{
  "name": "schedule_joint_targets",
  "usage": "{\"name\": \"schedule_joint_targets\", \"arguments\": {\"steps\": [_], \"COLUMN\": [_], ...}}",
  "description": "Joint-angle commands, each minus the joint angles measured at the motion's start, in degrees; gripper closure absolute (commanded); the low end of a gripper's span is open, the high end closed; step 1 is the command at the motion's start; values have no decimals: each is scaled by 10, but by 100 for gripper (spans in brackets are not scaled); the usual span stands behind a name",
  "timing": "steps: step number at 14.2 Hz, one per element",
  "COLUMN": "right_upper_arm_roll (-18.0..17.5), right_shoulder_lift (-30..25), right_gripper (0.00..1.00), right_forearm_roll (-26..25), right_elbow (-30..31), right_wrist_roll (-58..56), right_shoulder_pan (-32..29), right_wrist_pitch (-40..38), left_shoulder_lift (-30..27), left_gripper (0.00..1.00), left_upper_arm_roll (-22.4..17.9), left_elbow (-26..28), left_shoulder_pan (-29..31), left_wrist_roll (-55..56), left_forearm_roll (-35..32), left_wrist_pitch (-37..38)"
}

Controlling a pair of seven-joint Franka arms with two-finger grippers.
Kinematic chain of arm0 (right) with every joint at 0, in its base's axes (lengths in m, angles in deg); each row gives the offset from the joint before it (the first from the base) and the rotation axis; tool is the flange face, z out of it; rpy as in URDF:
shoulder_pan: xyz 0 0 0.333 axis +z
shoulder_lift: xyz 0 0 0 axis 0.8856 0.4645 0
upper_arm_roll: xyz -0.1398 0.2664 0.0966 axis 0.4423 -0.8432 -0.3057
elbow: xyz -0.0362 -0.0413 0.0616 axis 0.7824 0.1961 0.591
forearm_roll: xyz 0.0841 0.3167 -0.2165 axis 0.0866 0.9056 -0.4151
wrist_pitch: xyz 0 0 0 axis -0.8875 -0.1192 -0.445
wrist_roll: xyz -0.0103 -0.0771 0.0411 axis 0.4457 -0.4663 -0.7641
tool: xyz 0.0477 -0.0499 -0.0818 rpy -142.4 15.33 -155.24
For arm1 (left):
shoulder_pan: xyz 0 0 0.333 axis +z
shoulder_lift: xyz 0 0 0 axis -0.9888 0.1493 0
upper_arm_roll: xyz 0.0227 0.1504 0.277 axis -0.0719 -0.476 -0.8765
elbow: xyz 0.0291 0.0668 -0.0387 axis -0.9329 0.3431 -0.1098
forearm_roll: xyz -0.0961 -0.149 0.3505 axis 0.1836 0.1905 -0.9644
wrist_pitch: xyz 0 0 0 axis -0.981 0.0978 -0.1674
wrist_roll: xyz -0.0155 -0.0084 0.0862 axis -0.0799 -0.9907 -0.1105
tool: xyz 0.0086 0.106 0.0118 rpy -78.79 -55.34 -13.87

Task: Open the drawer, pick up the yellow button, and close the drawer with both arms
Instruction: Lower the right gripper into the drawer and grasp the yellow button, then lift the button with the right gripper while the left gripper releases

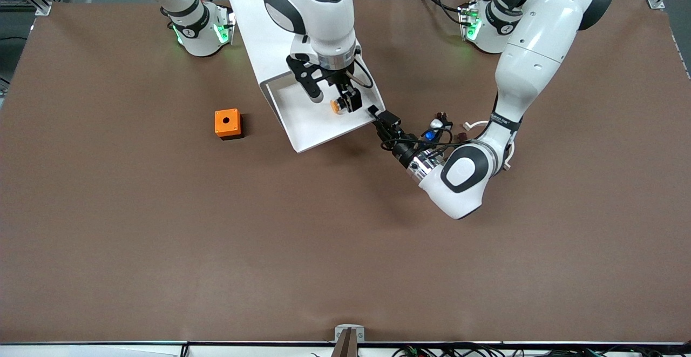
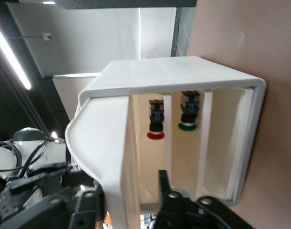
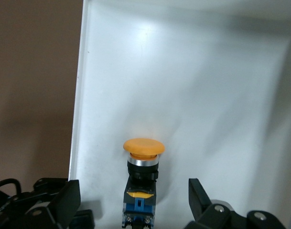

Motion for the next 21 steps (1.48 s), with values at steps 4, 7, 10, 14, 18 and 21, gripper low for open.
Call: {"name": "schedule_joint_targets", "arguments": {"steps": [4,7,10,14,18,21], "right_upper_arm_roll": [5,5,0,1,2,5], "right_shoulder_lift": [36,40,43,51,50,42], "right_gripper": [4,15,51,99,99,99], "right_forearm_roll": [-2,2,3,36,38,37], "right_elbow": [-9,-14,-14,-50,-108,-123], "right_wrist_roll": [41,39,35,34,-100,-324], "right_shoulder_pan": [14,14,17,17,-35,-126], "right_wrist_pitch": [24,23,25,19,-66,-141], "left_shoulder_lift": [7,6,6,-10,-25,-39], "left_gripper": [1,1,1,1,1,1], "left_upper_arm_roll": [-2,-5,-36,-76,-74,-73], "left_elbow": [-55,-63,-97,-115,-127,-131], "left_shoulder_pan": [5,20,18,-14,-26,-37], "left_wrist_roll": [-157,-263,-384,-532,-574,-647], "left_forearm_roll": [22,20,16,-27,-102,-149], "left_wrist_pitch": [-13,-15,-15,-33,-121,-180]}}
